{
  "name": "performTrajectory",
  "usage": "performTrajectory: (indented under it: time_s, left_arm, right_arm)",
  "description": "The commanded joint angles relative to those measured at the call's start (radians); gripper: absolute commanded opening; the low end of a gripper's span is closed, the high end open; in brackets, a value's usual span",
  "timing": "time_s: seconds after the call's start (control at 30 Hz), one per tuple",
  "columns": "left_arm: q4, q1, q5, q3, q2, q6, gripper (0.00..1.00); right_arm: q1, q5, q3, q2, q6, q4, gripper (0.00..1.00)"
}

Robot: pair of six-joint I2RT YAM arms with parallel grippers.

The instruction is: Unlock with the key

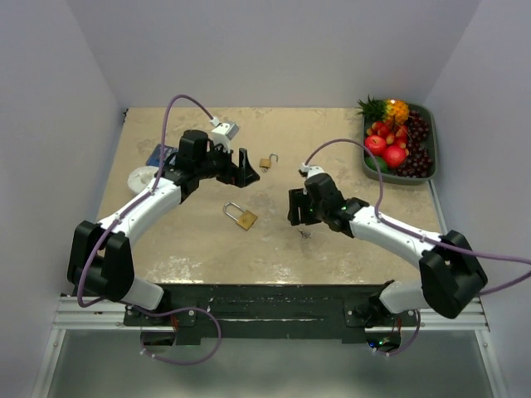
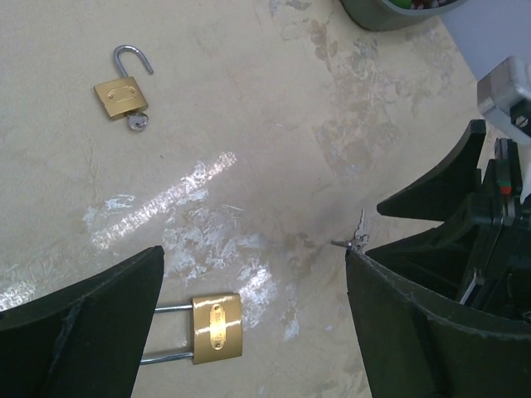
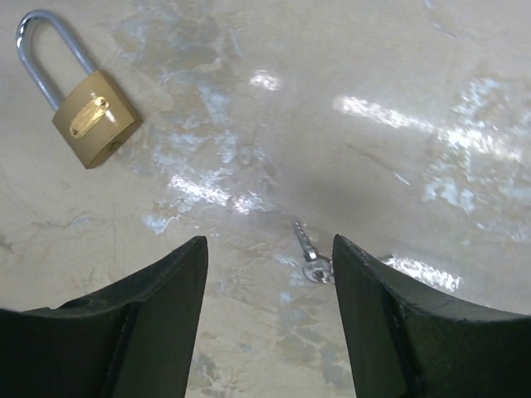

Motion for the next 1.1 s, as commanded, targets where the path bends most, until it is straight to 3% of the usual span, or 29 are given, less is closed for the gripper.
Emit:
performTrajectory:
  time_s: [0.0, 0.23, 0.67, 1.07]
  left_arm:
    - [0.053, -0.008, 0.030, -0.007, -0.026, -0.030, 0.94]
    - [0.053, -0.012, 0.031, -0.007, -0.033, -0.032, 0.94]
    - [0.053, -0.023, 0.028, -0.007, -0.037, -0.032, 0.94]
    - [0.051, -0.023, 0.025, -0.005, -0.040, -0.027, 0.94]
  right_arm:
    - [-0.062, 0.023, -0.100, -0.103, 0.176, 0.020, 0.65]
    - [-0.062, 0.006, -0.217, -0.180, 0.287, 0.082, 0.62]
    - [-0.064, -0.069, -0.315, -0.113, 0.402, 0.230, 0.55]
    - [-0.062, 0.075, -0.324, -0.082, 0.408, 0.265, 0.51]
